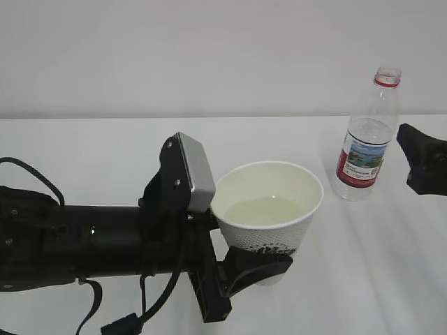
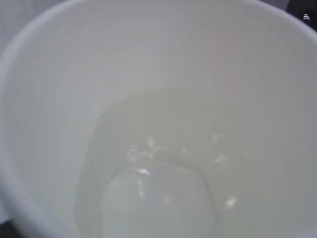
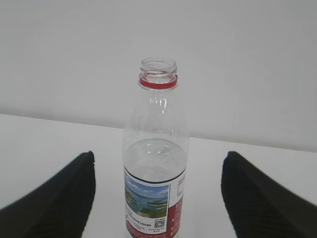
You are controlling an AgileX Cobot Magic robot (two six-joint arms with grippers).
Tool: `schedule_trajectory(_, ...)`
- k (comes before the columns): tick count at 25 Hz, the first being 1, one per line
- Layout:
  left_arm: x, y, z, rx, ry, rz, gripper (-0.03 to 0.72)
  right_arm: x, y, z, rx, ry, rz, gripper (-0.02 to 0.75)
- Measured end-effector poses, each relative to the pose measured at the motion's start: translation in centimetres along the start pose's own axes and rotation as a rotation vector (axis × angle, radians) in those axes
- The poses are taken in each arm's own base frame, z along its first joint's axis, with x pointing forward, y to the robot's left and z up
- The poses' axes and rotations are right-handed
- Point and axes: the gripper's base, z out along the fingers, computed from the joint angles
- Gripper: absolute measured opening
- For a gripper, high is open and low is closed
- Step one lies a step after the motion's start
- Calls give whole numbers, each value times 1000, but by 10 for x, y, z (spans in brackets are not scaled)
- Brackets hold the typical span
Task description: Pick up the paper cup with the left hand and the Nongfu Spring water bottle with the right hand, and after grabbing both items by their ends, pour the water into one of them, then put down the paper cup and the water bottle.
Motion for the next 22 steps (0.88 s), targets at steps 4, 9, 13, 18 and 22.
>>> schedule_trajectory(4,-2,5,0,-54,-17,3,496,0,0,0,-1,4,0,595)
schedule_trajectory(9,-3,10,-1,-114,-36,-23,496,1,0,0,-1,10,2,595)
schedule_trajectory(13,-3,15,-2,-143,-39,-18,496,1,0,0,-1,12,2,595)
schedule_trajectory(18,-1,27,-8,-185,-39,-29,496,2,0,0,-2,14,2,595)
schedule_trajectory(22,1,39,-14,-225,-36,-41,496,2,0,0,-2,15,2,595)
